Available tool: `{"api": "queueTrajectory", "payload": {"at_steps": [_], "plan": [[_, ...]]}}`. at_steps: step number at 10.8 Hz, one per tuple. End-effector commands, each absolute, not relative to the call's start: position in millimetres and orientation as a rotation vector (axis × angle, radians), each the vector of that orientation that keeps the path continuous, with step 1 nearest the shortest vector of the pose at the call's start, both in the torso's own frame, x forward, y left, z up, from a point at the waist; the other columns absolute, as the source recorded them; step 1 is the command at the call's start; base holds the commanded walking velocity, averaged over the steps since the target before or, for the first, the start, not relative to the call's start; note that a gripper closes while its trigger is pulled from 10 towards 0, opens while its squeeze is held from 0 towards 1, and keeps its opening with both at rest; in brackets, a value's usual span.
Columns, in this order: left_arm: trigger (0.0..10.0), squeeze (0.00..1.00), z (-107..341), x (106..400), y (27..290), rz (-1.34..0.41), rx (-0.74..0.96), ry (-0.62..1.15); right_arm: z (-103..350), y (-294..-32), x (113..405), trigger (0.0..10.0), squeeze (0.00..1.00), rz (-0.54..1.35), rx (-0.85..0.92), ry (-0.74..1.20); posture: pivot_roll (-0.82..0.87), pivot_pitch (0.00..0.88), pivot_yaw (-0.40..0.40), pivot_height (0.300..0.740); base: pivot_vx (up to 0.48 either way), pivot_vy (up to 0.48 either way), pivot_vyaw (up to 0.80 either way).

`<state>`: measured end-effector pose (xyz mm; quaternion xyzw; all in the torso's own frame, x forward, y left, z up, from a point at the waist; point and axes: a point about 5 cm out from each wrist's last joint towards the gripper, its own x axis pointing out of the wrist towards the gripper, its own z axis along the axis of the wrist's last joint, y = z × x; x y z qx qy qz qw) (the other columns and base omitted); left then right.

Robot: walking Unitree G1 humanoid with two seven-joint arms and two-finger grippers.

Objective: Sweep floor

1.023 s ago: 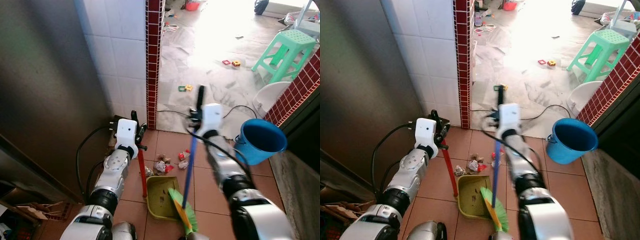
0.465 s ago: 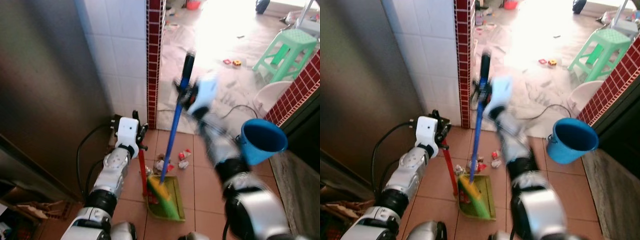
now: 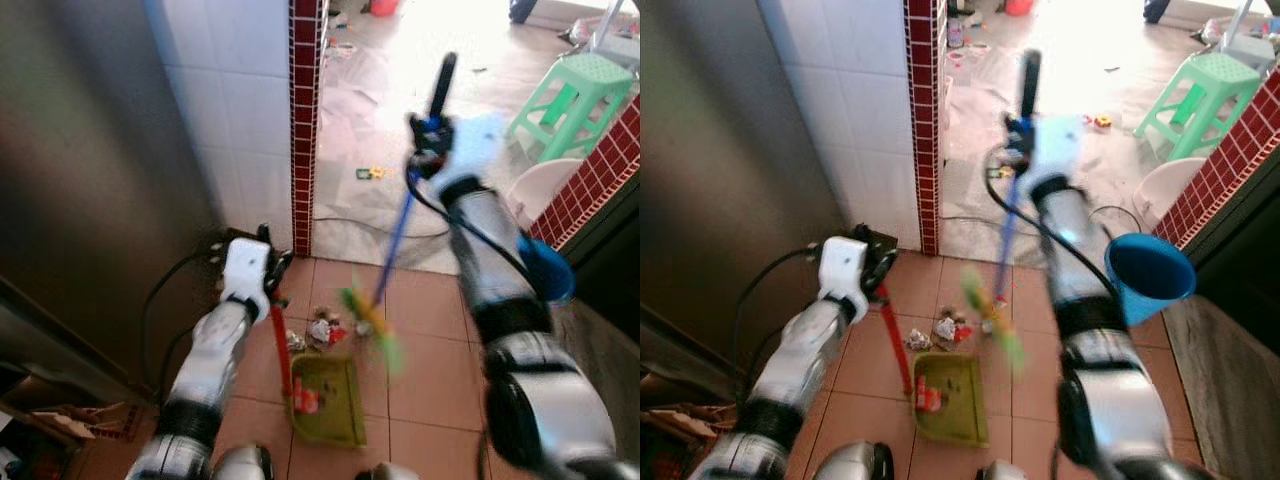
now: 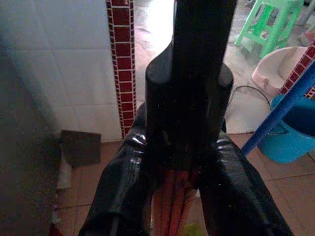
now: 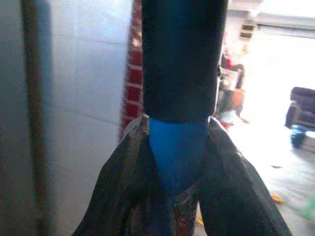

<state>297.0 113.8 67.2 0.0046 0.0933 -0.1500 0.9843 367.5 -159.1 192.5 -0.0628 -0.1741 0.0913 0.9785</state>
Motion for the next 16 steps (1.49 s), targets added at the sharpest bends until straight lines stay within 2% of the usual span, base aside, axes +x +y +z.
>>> {"api": "queueTrajectory", "payload": {"at_steps": [1, 3, 4, 6, 9, 11, 14, 16], "plan": [[10.0, 0.0, 85, 298, 121, -0.283, 0.032, 0.12, 190, -168, 362, 10.0, 0.0, 0.119, -0.19, -0.367, 0.0, 0.023, -0.011, 0.74, 0.0, 0.0, 0.0], [10.0, 0.0, 101, 291, 125, -0.271, -0.016, 0.033, 167, -172, 352, 10.0, 0.0, 0.044, -0.135, -0.306, 0.01, 0.013, -0.012, 0.74, 0.0, 0.0, 0.0], [10.0, 0.0, 107, 281, 133, -0.209, -0.082, 0.002, 154, -165, 348, 10.0, 0.0, 0.032, -0.126, -0.276, 0.02, 0.0, -0.008, 0.74, 0.0, 0.0, 0.0], [10.0, 0.0, 119, 274, 137, -0.229, -0.069, -0.042, 151, -156, 351, 10.0, 0.0, -0.007, -0.141, -0.259, 0.03, 0.0, -0.004, 0.74, 0.0, 0.0, 0.0], [10.0, 0.0, 138, 289, 137, -0.243, -0.053, -0.094, 150, -142, 361, 10.0, 0.0, -0.015, -0.073, -0.23, 0.05, 0.0, -0.017, 0.74, 0.0, 0.0, -0.41], [10.0, 0.0, 139, 289, 125, -0.296, -0.055, -0.096, 148, -140, 360, 10.0, 0.0, -0.006, -0.072, -0.228, 0.04, 0.0, -0.018, 0.74, 0.0, -0.315, -0.8], [10.0, 0.0, 135, 288, 122, -0.304, -0.061, -0.078, 146, -144, 360, 10.0, 0.0, -0.013, -0.075, -0.226, 0.03, 0.0, -0.007, 0.74, 0.0, -0.309, -0.63], [10.0, 0.0, 136, 289, 122, -0.301, -0.064, -0.077, 147, -142, 361, 10.0, 0.0, -0.005, -0.076, -0.228, 0.03, 0.0, -0.005, 0.74, 0.0, -0.306, 0.0]]}}
